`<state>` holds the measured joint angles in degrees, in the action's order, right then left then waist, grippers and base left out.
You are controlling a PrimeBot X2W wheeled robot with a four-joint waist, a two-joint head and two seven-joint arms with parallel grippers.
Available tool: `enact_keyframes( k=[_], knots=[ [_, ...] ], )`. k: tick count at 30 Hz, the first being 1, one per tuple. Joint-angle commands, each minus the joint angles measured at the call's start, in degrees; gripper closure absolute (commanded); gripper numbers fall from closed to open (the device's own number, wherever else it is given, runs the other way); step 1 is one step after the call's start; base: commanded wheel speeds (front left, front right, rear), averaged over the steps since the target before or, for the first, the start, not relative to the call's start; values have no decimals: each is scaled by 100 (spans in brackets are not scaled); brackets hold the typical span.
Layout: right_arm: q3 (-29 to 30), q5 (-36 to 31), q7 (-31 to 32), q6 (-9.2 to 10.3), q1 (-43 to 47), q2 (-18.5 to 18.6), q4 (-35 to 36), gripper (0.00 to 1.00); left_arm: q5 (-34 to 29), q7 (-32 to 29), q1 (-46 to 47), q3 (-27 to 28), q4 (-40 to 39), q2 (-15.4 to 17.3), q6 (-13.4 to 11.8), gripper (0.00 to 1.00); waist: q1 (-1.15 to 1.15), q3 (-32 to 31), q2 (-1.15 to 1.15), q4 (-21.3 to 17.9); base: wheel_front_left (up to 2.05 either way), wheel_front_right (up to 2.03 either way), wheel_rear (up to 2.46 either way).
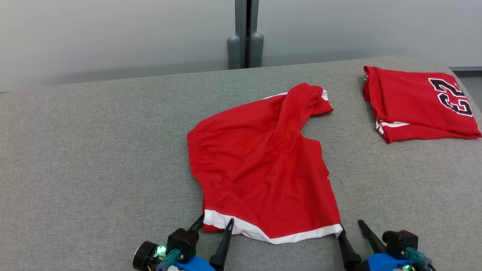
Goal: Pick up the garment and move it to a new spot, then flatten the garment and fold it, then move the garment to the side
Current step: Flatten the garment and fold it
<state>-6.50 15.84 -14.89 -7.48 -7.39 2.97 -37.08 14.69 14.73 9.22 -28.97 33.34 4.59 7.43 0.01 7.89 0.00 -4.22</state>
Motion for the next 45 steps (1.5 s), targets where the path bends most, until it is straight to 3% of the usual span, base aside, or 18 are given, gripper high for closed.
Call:
enact_keyframes(
  k=[1, 9, 16, 17, 18, 19, 20, 25, 31, 36, 45],
  knots=[
    [-25, 12, -27, -3, -109, -3, -26, 0, 15, 19, 99, -27, 4, 18, 6, 0, -1, 5, 0, 8, 0, 0, 0],
    [-776, 433, -6, -3, -121, -9, -245, 0, 250, 38, 262, -256, 201, 35, 7, 0, -1, 61, 0, 35, 0, 0, 0],
    [-1553, 86, 48, -38, -240, -87, -741, 0, 380, 46, 435, -334, 315, 12, 7, 2, -1, 132, 0, 39, 0, 0, 0],
    [-1682, 165, 50, -38, -224, -96, -803, 22, 399, 45, 459, -363, 336, 8, 7, 24, -1, 139, 0, 39, 0, 0, 0],
    [-1801, 225, 71, -39, -231, -98, -878, 75, 433, 44, 475, -397, 366, 3, 7, 61, -1, 143, 0, 41, 0, 0, 0],
    [-1871, 248, 72, -39, -265, -100, -906, 95, 452, 45, 493, -424, 401, -1, 7, 82, -1, 147, 0, 41, 0, 0, 0],
    [-1891, 304, 72, -39, -295, -102, -869, 100, 480, 45, 519, -440, 429, -5, 7, 100, -1, 149, 0, 39, 0, 0, 0],
    [-1524, 361, 5, -1, -446, -18, -428, 100, 596, 48, 591, -360, 404, -7, 1, 100, -1, 166, 0, 12, 0, 0, 0],
    [-714, 265, -24, -2, -556, 106, 482, 100, 637, 50, 675, -17, -91, 62, -45, 100, -1, 209, 0, -10, 0, 0, 0],
    [-404, 232, -24, -2, -953, 333, 1048, 100, 673, 50, 998, 270, -447, 130, -46, 100, -1, 293, 0, 8, 0, 0, 0],
    [-599, 1008, 191, -2, -2957, 474, 978, 100, 834, -233, 2848, 399, -408, 288, 10, 100, -1, 926, 0, 82, 0, 0, 0]
  ],
)
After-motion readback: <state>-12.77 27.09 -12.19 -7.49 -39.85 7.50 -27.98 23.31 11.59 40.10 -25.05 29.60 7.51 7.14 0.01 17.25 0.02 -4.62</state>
